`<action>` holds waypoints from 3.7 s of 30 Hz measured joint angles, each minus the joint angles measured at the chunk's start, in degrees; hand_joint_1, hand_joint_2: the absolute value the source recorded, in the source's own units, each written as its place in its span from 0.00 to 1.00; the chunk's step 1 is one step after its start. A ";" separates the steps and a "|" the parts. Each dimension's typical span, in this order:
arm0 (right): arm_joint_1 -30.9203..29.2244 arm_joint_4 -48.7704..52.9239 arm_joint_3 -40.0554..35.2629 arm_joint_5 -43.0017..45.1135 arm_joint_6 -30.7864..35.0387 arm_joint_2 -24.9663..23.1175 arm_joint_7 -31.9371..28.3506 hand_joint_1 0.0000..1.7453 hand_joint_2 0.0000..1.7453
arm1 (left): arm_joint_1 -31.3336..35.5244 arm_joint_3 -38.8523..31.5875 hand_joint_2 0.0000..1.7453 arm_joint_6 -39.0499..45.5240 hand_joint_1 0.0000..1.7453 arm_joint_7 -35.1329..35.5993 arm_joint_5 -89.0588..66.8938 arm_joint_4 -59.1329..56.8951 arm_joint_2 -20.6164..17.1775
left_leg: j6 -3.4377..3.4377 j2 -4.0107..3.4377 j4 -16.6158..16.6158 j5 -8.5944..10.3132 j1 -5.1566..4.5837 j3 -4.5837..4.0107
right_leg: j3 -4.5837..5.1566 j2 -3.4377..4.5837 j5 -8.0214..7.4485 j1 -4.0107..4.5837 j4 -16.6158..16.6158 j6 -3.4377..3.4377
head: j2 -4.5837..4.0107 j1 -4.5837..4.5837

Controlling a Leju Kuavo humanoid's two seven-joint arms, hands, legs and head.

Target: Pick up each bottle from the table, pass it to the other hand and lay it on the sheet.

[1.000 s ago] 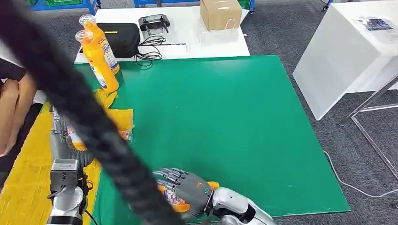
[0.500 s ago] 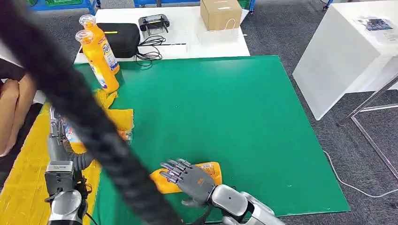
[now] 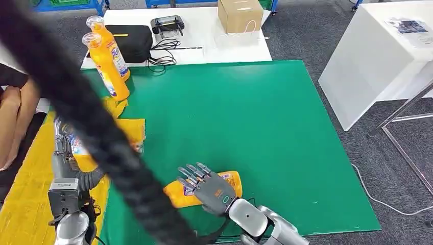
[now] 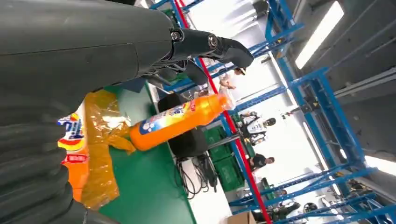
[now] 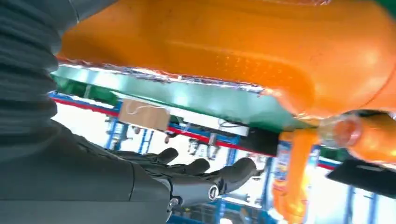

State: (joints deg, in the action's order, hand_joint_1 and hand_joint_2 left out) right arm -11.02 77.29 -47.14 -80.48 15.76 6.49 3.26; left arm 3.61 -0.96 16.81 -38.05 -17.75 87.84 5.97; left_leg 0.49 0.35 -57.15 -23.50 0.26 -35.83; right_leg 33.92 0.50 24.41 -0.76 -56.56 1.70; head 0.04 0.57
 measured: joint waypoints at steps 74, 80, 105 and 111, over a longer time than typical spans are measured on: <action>6.03 1.53 26.66 34.69 14.03 -10.80 -13.03 1.00 1.00 | -2.17 10.58 1.00 -34.97 0.00 10.47 17.16 0.59 -0.98 | 0.01 -0.03 0.01 -0.02 -0.01 0.21 | -0.18 0.02 0.00 -0.01 0.04 -0.02 | 0.00 0.00; 6.30 1.55 27.84 34.80 14.03 -11.28 -13.07 1.00 1.00 | -2.19 11.47 1.00 -35.08 0.00 10.47 17.27 0.57 -1.42 | 0.00 -0.03 0.01 -0.02 0.00 0.21 | -0.16 0.02 0.00 0.00 0.04 -0.02 | 0.00 -0.02; 5.58 0.72 12.61 55.17 -13.55 -13.95 -24.96 0.92 1.00 | -0.33 18.16 1.00 -37.90 0.00 10.10 20.50 -0.92 -3.41 | 0.00 -0.05 0.02 -0.02 0.04 0.09 | -0.06 0.03 0.04 0.06 0.02 -0.07 | 0.00 0.00; 4.68 0.24 10.69 55.52 -13.62 -13.33 -24.85 0.92 1.00 | -0.34 18.14 1.00 -37.97 0.00 9.97 20.63 -0.92 -3.58 | 0.00 -0.03 0.01 -0.01 0.01 0.09 | -0.07 0.02 0.03 0.03 0.02 -0.07 | 0.00 -0.02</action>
State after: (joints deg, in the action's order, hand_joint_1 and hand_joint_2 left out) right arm -6.34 77.53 -36.46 -24.96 2.14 -6.84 -21.59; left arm 3.27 17.18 -21.16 -28.09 2.89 86.92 2.38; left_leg 0.49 0.32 -57.13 -23.51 0.27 -35.74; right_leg 33.85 0.52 24.44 -0.73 -56.54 1.63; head 0.04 0.55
